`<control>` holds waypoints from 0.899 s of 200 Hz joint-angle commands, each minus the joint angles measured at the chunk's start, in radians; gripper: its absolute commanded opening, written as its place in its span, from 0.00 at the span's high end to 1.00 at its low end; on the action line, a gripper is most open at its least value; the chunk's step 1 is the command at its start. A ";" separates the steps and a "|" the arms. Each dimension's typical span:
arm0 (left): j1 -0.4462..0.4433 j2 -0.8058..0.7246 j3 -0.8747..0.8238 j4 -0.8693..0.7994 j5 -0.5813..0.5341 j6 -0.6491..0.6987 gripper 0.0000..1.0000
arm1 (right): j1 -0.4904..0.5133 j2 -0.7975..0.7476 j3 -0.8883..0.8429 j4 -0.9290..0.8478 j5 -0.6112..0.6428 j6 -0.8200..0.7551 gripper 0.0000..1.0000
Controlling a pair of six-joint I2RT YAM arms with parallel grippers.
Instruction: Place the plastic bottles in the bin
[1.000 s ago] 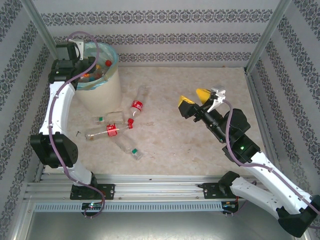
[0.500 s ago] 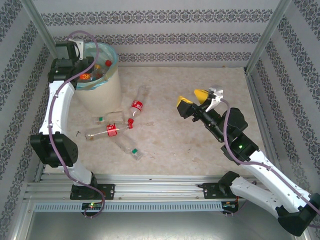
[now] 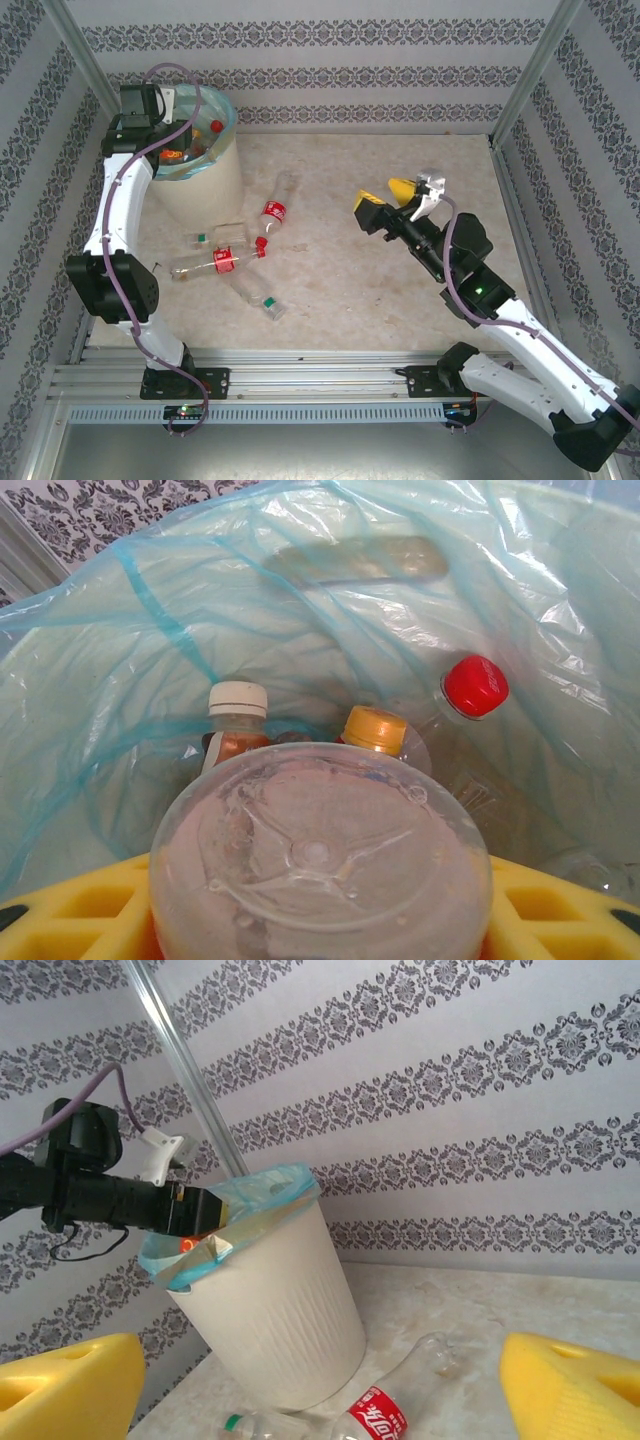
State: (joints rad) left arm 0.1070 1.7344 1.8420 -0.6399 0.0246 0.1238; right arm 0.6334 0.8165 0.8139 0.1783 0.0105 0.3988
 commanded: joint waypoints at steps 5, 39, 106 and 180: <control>0.014 -0.039 0.030 0.140 -0.024 -0.009 0.57 | -0.013 0.013 0.009 0.010 -0.016 0.027 0.09; 0.014 -0.030 0.030 0.307 -0.049 0.005 0.57 | -0.019 0.024 0.026 0.003 -0.022 0.027 0.09; 0.014 0.065 0.022 0.393 0.021 0.003 0.38 | -0.029 0.028 0.030 -0.007 -0.020 0.031 0.10; 0.014 0.011 -0.034 0.397 0.065 -0.027 0.20 | -0.034 0.041 0.025 -0.012 -0.027 0.045 0.09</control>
State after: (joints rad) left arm 0.1070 1.7988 1.8210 -0.2825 0.0521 0.1112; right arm 0.6102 0.8490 0.8162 0.1596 0.0059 0.4232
